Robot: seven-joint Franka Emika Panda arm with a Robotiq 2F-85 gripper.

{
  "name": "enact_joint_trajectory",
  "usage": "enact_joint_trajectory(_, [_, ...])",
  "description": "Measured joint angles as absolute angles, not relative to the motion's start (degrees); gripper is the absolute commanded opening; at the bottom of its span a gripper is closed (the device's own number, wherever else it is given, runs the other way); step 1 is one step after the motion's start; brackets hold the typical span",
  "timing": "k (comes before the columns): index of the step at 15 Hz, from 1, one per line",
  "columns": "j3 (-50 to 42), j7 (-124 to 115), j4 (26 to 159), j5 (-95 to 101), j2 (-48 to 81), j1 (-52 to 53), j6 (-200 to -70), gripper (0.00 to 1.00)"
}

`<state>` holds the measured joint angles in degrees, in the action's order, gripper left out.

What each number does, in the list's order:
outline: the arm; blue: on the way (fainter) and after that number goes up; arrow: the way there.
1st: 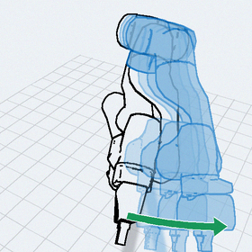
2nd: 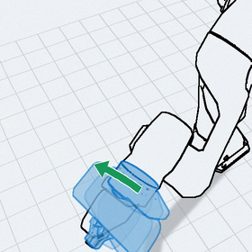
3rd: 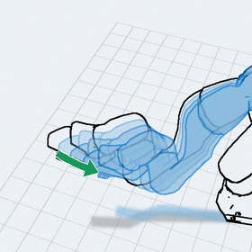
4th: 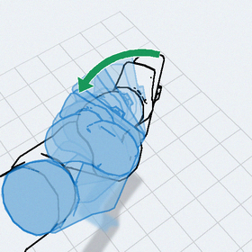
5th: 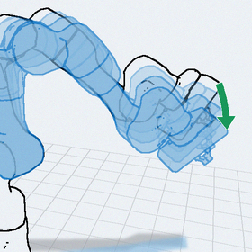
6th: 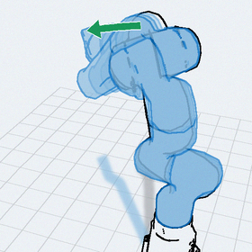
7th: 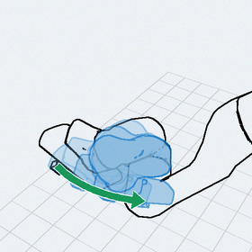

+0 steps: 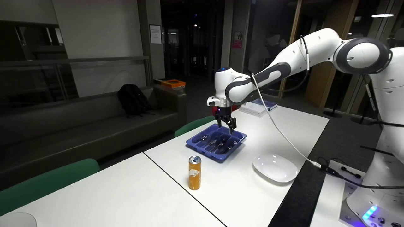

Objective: Pick up the spoon from the table and put it in the spoon holder

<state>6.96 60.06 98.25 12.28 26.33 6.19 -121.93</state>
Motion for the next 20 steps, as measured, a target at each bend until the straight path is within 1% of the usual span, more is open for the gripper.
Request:
enact_joint_trajectory(4, [8.7,53.6,109.4,7.0,20.2,6.1,-131.3,1.0])
enact_joint_trajectory(12, [8.8,34.0,133.4,7.6,10.8,6.2,-162.8,1.0])
enact_joint_trajectory(15, [4.1,21.5,138.7,17.1,9.4,7.5,-171.8,1.0])
enact_joint_trajectory(18, [-3.6,10.9,139.6,29.6,9.6,10.7,-173.1,1.0])
enact_joint_trajectory(20, [-4.9,10.0,139.6,30.7,9.7,11.3,-173.1,1.0])
